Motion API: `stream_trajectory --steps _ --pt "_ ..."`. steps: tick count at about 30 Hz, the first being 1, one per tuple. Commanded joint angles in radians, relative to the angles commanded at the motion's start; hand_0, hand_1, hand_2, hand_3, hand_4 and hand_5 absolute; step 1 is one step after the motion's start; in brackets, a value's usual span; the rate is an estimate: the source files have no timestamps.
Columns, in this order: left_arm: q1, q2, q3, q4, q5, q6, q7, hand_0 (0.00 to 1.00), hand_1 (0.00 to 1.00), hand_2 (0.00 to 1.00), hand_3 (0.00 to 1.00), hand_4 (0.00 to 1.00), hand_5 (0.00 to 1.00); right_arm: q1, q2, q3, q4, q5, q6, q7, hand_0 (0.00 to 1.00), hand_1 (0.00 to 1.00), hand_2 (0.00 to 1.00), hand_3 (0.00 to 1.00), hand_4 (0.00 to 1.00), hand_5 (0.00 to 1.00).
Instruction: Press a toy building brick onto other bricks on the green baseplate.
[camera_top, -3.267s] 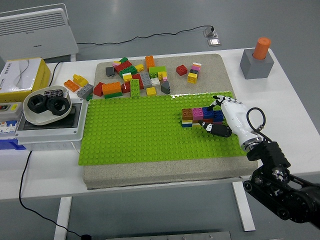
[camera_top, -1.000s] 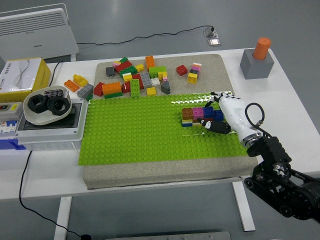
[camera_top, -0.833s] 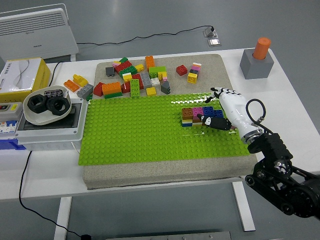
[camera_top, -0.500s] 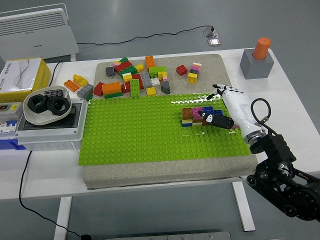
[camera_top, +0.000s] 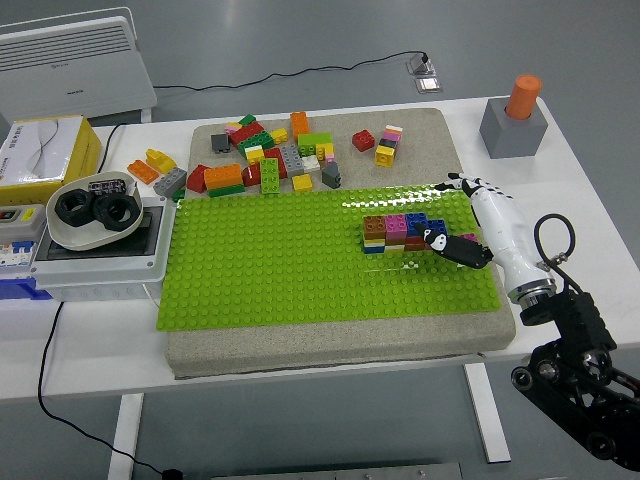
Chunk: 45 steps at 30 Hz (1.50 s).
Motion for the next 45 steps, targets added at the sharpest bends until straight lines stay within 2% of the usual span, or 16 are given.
stream_trajectory --steps 2,3,9,10,15,17,26,27,32,33,38,39,44,45 --pt "-0.004 0.001 0.012 0.000 0.003 0.007 -0.005 0.714 0.410 0.559 0.761 0.889 0.998 0.000 0.000 0.001 0.000 0.003 -0.002 0.004 0.792 0.833 0.843 0.734 0.850 0.472" --pt "-0.006 0.002 0.017 0.000 0.004 0.010 -0.008 0.711 0.409 0.559 0.755 0.854 0.998 0.000 0.000 0.002 0.000 0.003 -0.002 0.005 0.790 0.827 0.839 0.739 0.847 0.477" --pt "-0.015 0.005 0.041 0.000 0.017 0.028 -0.019 0.711 0.409 0.559 0.755 0.854 0.998 0.000 -0.005 -0.003 0.013 -0.012 0.002 0.002 0.790 0.827 0.839 0.739 0.847 0.477" --pt "-0.016 0.005 0.044 0.000 0.018 0.029 -0.020 0.708 0.408 0.558 0.751 0.807 0.998 0.000 -0.006 -0.005 0.015 -0.013 0.002 0.002 0.786 0.828 0.839 0.740 0.848 0.494" --pt "-0.020 0.006 0.056 0.000 0.017 0.032 -0.020 0.708 0.408 0.558 0.751 0.807 0.998 -0.002 -0.007 -0.007 0.018 -0.010 0.000 0.005 0.786 0.828 0.839 0.740 0.848 0.494" --pt "-0.021 0.007 0.060 0.000 0.014 0.033 -0.022 0.706 0.402 0.556 0.740 0.776 0.998 -0.003 -0.007 -0.006 0.019 -0.011 0.001 0.005 0.786 0.826 0.838 0.738 0.847 0.495" --pt "-0.021 0.005 0.036 0.000 0.029 0.051 -0.031 0.703 0.397 0.549 0.730 0.774 0.998 -0.004 -0.006 0.014 0.030 -0.013 -0.016 0.032 0.767 0.804 0.825 0.717 0.827 0.490" --pt "-0.020 0.004 0.026 0.000 0.036 0.058 -0.033 0.689 0.357 0.503 0.717 0.775 0.998 -0.002 -0.006 0.015 0.030 -0.011 -0.018 0.035 0.730 0.680 0.666 0.651 0.765 0.456" --pt "-0.016 0.003 -0.012 0.000 0.056 0.086 -0.043 0.689 0.357 0.503 0.717 0.775 0.998 0.002 -0.004 0.014 0.030 -0.005 -0.019 0.036 0.730 0.680 0.666 0.651 0.765 0.456" --pt "-0.015 0.003 -0.014 0.000 0.057 0.089 -0.044 0.686 0.335 0.482 0.711 0.777 0.998 0.003 -0.004 0.013 0.031 -0.005 -0.019 0.035 0.714 0.637 0.555 0.641 0.766 0.444" --pt "-0.014 0.002 -0.019 0.000 0.063 0.092 -0.041 0.686 0.335 0.482 0.711 0.777 0.998 0.004 -0.004 0.024 0.030 0.010 -0.029 0.046 0.714 0.637 0.555 0.641 0.766 0.444" --pt "-0.014 0.002 -0.019 0.000 0.063 0.092 -0.041 0.686 0.334 0.482 0.708 0.775 0.998 0.004 -0.004 0.028 0.029 0.013 -0.034 0.051 0.680 0.592 0.490 0.591 0.789 0.432" --pt "-0.013 0.001 -0.019 0.000 0.067 0.089 -0.038 0.686 0.334 0.482 0.708 0.775 0.998 0.005 -0.005 0.046 0.024 0.023 -0.054 0.059 0.680 0.592 0.490 0.591 0.789 0.432" --pt "-0.013 0.001 -0.019 0.000 0.068 0.088 -0.037 0.686 0.336 0.482 0.713 0.776 0.998 0.005 -0.005 0.047 0.023 0.024 -0.056 0.058 0.666 0.576 0.454 0.486 0.821 0.412"
